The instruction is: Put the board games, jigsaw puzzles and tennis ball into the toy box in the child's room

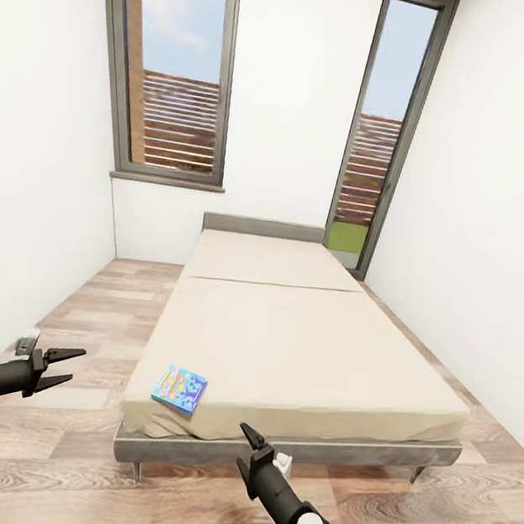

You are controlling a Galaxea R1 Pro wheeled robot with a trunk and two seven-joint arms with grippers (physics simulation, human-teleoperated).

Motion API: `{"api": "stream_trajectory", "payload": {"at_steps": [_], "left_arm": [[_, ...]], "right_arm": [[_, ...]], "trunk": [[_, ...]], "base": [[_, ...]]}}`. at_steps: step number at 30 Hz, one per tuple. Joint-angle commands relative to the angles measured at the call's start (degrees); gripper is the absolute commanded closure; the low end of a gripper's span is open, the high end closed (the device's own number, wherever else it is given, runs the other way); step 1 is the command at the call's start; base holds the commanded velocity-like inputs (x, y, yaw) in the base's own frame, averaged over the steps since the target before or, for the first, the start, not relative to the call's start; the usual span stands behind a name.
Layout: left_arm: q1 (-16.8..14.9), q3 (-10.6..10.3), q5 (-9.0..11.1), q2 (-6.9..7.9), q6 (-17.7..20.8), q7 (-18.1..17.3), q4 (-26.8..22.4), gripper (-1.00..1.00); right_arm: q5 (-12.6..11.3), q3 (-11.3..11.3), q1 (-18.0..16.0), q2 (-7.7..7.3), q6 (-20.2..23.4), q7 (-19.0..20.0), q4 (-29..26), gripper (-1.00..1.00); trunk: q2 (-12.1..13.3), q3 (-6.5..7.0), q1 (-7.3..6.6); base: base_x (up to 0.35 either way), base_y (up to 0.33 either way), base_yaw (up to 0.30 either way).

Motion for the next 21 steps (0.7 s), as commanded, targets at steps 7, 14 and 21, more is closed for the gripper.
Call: {"api": "stream_trajectory", "payload": {"at_steps": [7, 14, 21], "left_arm": [[0.0, 0.1, 0.0, -0.04, 0.3, -0.1, 0.0, -1.00], [0.0, 0.2, 0.0, 0.13, 0.3, -0.1, 0.0, -1.00], [0.0, 0.2, 0.0, 0.09, 0.3, -0.1, 0.0, -1.00]], "right_arm": [[-0.5, 0.0, 0.0, 0.03, 0.4, 0.0, 0.2, -1.00], [-0.6, 0.0, -0.2, 0.03, 0.4, 0.0, 0.0, -1.00], [-0.6, 0.0, -0.7, 0.03, 0.5, 0.0, -0.2, -1.00]], "trunk": [[-2.8, -1.32, 1.53], [-5.7, -2.58, 3.07], [-8.5, -3.83, 4.61]], "base": [[0.000, 0.000, 0.000], [0.000, 0.000, 0.000], [0.000, 0.000, 0.000]]}}
